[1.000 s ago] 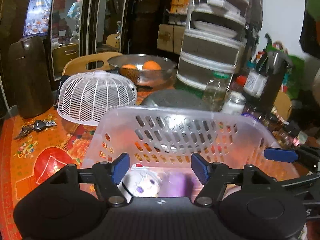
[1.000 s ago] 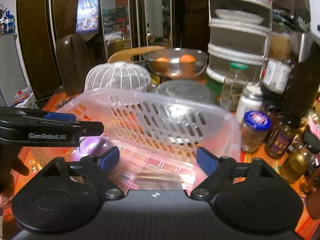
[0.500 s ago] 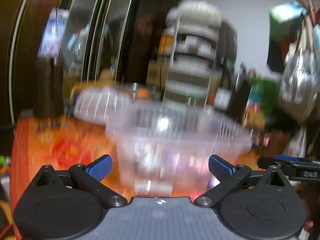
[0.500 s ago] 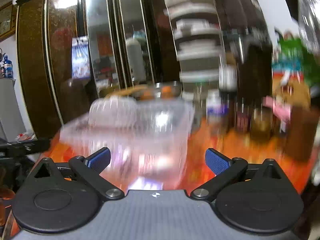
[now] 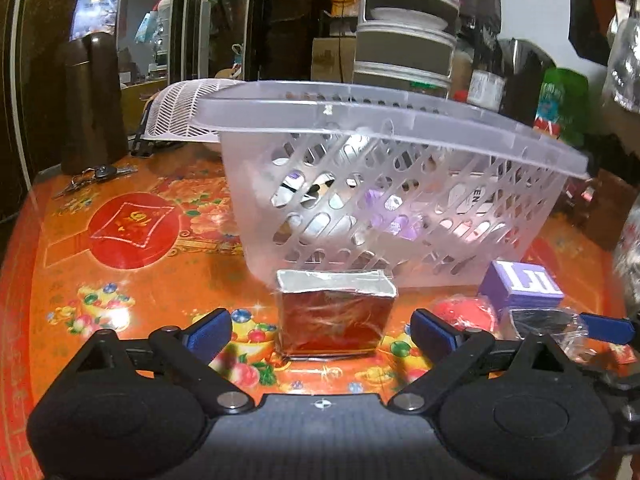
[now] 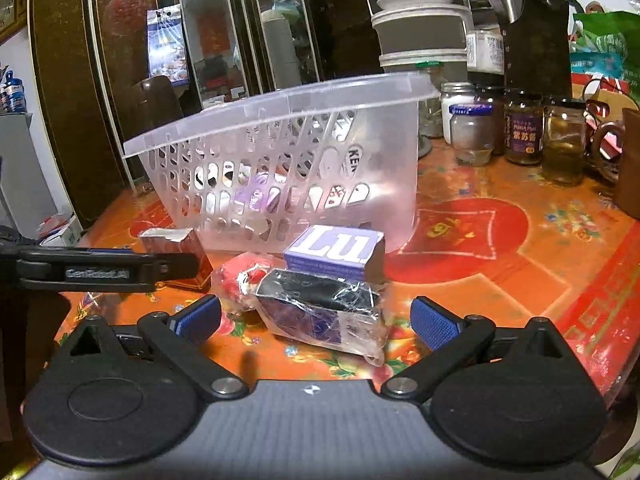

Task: Organize objects
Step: 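Grasp the cellophane-wrapped red box with the left tool while the right tool moves toward the wrapped dark package, then grasp the plastic-wrapped dark package with the right tool while the left tool holds the red box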

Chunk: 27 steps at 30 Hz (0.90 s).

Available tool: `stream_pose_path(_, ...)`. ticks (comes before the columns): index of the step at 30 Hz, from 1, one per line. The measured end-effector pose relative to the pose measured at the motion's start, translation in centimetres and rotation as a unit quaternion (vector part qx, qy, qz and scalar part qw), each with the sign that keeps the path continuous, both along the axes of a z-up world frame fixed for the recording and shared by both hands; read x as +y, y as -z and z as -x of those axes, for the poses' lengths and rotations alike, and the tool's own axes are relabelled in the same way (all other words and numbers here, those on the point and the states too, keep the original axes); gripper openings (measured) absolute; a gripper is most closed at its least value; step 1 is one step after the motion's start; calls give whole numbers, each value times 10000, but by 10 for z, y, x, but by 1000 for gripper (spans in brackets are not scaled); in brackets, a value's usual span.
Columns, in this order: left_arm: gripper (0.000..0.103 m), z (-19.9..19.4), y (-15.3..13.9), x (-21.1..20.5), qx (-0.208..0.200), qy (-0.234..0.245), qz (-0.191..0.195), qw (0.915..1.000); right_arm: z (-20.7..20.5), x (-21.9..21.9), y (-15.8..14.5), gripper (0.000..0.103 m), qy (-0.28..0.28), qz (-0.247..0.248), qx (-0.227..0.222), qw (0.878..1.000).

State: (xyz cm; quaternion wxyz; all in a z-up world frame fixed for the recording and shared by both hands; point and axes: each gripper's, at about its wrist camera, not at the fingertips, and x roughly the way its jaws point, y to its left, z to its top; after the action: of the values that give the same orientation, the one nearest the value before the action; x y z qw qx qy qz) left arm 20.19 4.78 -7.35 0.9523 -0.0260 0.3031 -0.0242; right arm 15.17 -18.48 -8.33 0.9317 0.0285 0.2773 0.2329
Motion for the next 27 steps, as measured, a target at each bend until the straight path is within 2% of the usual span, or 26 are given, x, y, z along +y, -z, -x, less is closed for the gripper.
stream_pose_path(3,97,-6,3,-6,83,-34,-144,9999,-1,0,4,103,-19,-59,53,10000)
stream_pose_path(6,88,-13,6,-8,170,-44,-167,9997,-4,-1,5,103,-52,-87,152,9998)
stream_pose_path(8,74,-16,7,-10,259,-40,-204,9994,-5,-1,6,103,-31,-118,200,9997)
stream_pose_path(11,64,-18,8,-11,284,-62,-221,9993,-5,-3,6,103,-32,-188,215,9996)
stream_pose_path(15,63,-15,8,-11,234,-68,-223,9995,-4,-3,6,103,-20,-216,203,9996)
stream_pose_path(23,62,9,-2,-12,-191,-15,-253,9995,-3,-6,6,103,-10,-284,168,9995)
stream_pose_path(27,62,14,-2,-14,-276,38,-339,9990,-4,-3,6,103,-55,-209,199,9996)
